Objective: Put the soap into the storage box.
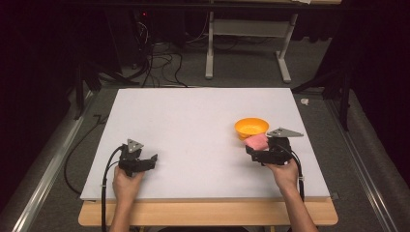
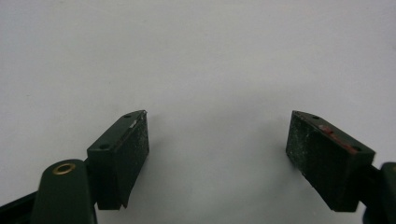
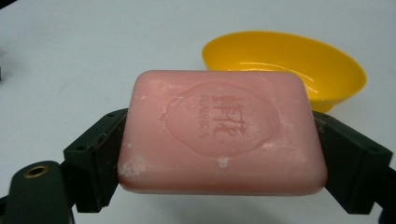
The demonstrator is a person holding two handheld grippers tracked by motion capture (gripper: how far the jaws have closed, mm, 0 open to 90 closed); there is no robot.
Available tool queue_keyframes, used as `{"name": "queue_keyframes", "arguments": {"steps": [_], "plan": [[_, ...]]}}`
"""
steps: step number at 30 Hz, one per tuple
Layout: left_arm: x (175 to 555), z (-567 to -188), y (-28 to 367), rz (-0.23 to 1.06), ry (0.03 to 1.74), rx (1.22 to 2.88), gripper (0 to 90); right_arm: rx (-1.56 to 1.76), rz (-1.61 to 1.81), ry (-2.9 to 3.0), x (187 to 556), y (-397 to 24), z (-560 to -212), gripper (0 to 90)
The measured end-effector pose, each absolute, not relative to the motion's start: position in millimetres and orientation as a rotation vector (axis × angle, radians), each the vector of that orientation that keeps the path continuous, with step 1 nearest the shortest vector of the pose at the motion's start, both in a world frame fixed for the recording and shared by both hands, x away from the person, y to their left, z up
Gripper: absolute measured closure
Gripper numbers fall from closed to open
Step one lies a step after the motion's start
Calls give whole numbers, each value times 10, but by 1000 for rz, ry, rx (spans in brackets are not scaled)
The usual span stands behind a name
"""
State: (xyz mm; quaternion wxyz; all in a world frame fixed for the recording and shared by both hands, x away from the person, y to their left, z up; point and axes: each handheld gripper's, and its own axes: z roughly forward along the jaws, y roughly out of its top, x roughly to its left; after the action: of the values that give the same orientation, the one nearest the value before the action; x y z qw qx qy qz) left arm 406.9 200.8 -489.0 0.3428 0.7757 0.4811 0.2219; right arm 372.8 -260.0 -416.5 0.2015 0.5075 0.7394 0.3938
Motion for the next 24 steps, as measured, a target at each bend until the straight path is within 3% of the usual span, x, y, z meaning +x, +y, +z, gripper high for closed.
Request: {"name": "queue_keyframes", "arguments": {"steps": [24], "plan": [[4072,-4889,2012,571,1252,2017,217,1507,1123,2045,4078,-2663,-3987,136]]}}
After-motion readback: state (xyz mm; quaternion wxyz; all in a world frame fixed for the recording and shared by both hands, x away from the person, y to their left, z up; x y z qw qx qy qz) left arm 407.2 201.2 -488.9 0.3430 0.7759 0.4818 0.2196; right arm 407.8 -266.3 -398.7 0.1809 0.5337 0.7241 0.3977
